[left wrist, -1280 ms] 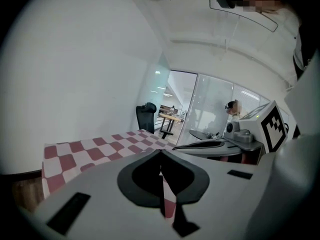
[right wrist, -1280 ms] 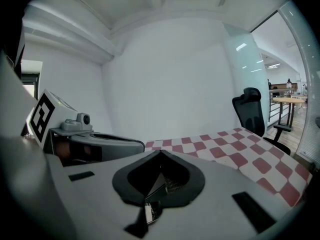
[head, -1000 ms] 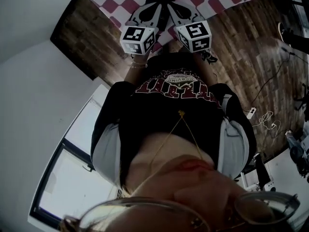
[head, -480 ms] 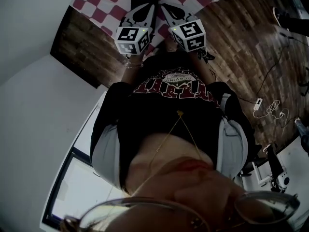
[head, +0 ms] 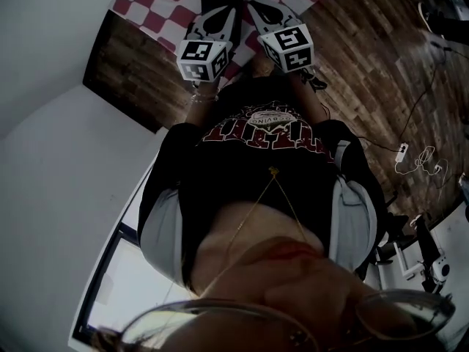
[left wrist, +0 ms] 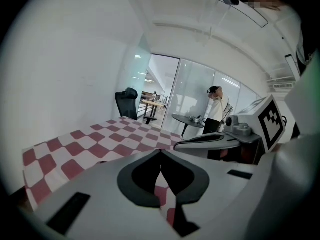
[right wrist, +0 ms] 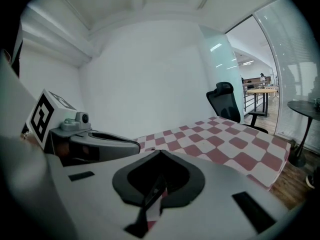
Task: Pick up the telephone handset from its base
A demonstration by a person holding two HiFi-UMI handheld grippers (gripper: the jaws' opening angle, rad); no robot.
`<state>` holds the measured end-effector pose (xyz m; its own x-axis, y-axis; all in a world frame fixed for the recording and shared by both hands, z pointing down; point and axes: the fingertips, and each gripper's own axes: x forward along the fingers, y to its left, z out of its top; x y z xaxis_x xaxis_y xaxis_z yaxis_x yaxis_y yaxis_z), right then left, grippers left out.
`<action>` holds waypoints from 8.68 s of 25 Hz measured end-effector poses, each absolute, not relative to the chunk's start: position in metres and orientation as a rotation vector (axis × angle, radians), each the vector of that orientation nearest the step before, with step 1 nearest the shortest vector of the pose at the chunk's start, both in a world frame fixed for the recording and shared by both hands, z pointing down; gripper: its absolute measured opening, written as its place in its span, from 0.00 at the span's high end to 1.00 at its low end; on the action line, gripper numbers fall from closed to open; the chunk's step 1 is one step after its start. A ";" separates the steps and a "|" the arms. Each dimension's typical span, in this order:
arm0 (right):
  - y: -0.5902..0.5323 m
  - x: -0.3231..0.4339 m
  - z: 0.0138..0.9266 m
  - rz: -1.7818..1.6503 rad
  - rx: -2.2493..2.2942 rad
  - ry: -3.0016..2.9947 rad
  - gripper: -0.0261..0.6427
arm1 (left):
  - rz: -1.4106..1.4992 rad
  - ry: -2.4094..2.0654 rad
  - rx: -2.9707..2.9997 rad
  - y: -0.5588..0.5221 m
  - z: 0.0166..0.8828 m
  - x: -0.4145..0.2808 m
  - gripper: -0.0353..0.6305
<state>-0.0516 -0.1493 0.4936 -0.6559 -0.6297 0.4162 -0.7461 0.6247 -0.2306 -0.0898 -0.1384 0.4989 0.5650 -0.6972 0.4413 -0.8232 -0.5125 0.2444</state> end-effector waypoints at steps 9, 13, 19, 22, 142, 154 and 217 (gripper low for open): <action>-0.126 -0.083 0.517 0.591 1.143 -2.492 0.94 | 0.427 -1.214 2.360 -0.121 0.517 -0.133 0.93; -0.118 -0.090 0.524 0.607 1.165 -2.467 0.94 | 0.448 -1.187 2.364 -0.117 0.525 -0.140 0.93; -0.114 -0.094 0.539 0.626 1.180 -2.428 0.94 | 0.488 -1.144 2.361 -0.118 0.541 -0.145 0.93; -0.114 -0.098 0.550 0.645 1.176 -2.402 0.94 | 0.509 -1.135 2.352 -0.119 0.550 -0.151 0.93; -0.107 -0.122 0.617 0.648 1.079 -2.288 0.94 | 0.175 -0.569 2.153 -0.108 0.557 -0.195 0.83; -0.110 -0.120 0.619 0.646 1.079 -2.279 0.94 | 0.166 -0.572 2.187 -0.105 0.534 -0.197 0.83; -0.107 -0.120 0.615 0.710 1.074 -2.270 0.94 | -0.064 -0.567 2.197 -0.094 0.441 -0.206 0.83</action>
